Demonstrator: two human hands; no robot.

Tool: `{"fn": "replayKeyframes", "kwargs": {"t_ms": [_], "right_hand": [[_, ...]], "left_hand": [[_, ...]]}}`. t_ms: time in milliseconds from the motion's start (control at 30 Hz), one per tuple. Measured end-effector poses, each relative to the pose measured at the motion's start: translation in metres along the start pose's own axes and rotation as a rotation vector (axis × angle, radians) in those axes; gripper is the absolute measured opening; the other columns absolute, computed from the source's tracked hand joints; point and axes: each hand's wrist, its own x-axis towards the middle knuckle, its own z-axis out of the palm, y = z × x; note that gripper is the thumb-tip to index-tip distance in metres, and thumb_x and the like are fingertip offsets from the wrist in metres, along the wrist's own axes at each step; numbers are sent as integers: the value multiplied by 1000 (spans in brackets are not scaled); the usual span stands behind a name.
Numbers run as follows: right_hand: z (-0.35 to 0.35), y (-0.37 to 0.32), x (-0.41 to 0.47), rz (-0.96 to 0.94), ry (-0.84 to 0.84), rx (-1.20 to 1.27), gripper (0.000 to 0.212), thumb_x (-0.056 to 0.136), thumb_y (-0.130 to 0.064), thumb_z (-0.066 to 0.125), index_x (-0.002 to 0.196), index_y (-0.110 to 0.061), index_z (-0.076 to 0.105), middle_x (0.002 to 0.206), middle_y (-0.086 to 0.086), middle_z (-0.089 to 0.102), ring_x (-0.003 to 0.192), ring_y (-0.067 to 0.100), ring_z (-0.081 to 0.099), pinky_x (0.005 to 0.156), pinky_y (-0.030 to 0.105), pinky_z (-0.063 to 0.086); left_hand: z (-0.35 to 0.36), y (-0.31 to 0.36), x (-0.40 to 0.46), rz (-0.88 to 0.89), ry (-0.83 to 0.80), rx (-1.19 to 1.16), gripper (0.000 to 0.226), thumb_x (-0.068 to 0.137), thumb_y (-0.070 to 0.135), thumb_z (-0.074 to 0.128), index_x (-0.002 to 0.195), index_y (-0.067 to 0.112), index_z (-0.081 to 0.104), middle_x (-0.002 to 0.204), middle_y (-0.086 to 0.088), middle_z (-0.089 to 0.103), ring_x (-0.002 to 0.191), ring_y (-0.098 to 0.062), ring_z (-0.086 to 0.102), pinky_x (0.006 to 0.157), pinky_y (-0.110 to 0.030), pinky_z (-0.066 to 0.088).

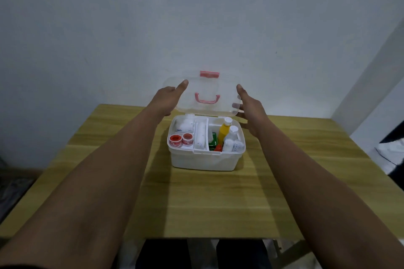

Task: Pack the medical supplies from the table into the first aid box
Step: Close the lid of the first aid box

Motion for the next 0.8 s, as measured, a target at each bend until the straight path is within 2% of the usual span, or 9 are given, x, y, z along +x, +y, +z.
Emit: {"fn": "replayKeyframes", "kwargs": {"t_ms": [100,233,333,433,500,600,667,733,800], "right_hand": [[-2,-3,-17,-73,52,24,73,85,-83,51,131,-27,63,124,-1,69,114,26,64,95,49,50],[-1,-7,-24,-146,104,84,66,88,-80,49,119,-25,69,118,-4,72,110,20,66,80,38,46],[1,-10,-24,-221,134,91,59,91,-76,51,110,-24,72,114,-3,73,107,17,67,80,36,46],[-1,7,-32,-280,169,46,55,87,-76,55,95,-24,71,110,3,75,106,20,69,87,37,53],[-16,51,-93,-317,154,74,55,88,-72,60,99,-19,72,108,3,75,104,16,69,91,33,54],[-12,65,-99,-349,146,61,50,93,-60,65,113,-15,72,112,-2,73,105,10,67,84,24,51],[-9,67,-99,-365,137,6,54,90,-60,70,121,-15,70,120,0,71,114,14,66,90,26,52],[-8,67,-98,-375,123,-48,64,85,-59,76,132,-17,65,133,3,66,122,17,62,94,29,52],[-6,69,-98,-398,114,-126,76,80,-58,82,141,-19,59,142,3,60,127,19,58,99,35,54]], "left_hand": [[-6,3,-18,58,18,-31,101,81,89,46,152,18,48,152,-4,53,133,-28,54,108,-48,46],[-15,2,-23,107,78,-44,111,62,100,43,137,21,58,141,0,61,127,-25,58,109,-54,45],[-16,3,-25,137,99,-55,105,67,99,42,135,21,60,138,1,62,124,-23,59,108,-53,47],[-12,-8,-39,147,131,-38,90,83,87,46,139,18,58,138,-2,61,122,-22,58,106,-48,48],[-3,-35,-105,199,119,-37,76,92,77,49,137,17,59,132,-1,61,116,-19,58,100,-41,48],[3,-50,-111,210,131,-67,65,95,70,53,135,19,60,130,4,59,116,-14,55,94,-34,44],[7,-56,-113,208,110,-42,63,96,66,55,137,19,59,138,0,61,111,-13,61,92,-33,45],[9,-58,-114,220,89,-10,63,97,62,58,144,20,56,149,-6,56,96,-4,66,87,-31,47],[11,-64,-112,234,89,2,66,95,60,63,148,23,52,156,-8,50,107,-11,68,89,-32,50]]}}
